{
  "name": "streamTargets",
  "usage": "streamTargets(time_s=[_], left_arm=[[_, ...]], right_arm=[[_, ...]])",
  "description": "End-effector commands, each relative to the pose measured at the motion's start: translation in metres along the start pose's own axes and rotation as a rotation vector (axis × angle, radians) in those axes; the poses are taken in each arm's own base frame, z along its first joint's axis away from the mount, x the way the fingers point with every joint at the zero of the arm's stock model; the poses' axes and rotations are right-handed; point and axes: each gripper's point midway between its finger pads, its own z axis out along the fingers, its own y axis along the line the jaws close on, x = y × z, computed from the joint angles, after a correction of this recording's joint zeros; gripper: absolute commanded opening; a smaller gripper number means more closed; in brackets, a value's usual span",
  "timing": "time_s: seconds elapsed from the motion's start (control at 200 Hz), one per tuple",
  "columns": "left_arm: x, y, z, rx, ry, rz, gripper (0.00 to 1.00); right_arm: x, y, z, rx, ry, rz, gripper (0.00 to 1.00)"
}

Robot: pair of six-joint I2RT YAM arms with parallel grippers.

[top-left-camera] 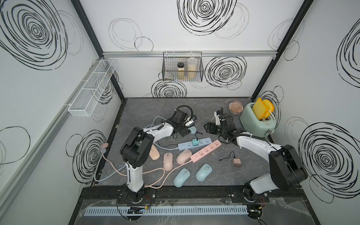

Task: Unplug the wireless mouse
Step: Pick up the mouse from the center of the board.

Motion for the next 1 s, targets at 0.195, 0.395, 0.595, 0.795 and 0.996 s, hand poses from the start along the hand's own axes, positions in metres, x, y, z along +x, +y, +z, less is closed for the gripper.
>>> streamTargets(time_s=[0.195, 0.395, 0.595, 0.795, 0.996], left_arm=[[-0.007, -0.022, 0.012, 0.121, -0.037, 0.197, 0.98], [-0.018, -0.024, 0.02, 0.153, -0.048, 0.269, 0.98], [-0.019, -0.033, 0.032, 0.251, -0.05, 0.284, 0.98], [-0.002, -0.048, 0.03, 0.38, -0.02, 0.232, 0.98], [0.028, -0.056, 0.04, 0.368, 0.057, 0.241, 0.98]], right_arm=[[-0.004, -0.004, 0.003, -0.025, -0.007, 0.023, 0.74], [-0.001, -0.006, 0.009, -0.027, 0.007, 0.029, 0.74], [-0.002, -0.007, 0.01, -0.018, 0.006, 0.028, 0.73], [-0.005, -0.009, 0.006, -0.011, -0.008, 0.029, 0.73], [-0.003, -0.008, 0.005, -0.018, -0.002, 0.031, 0.73]])
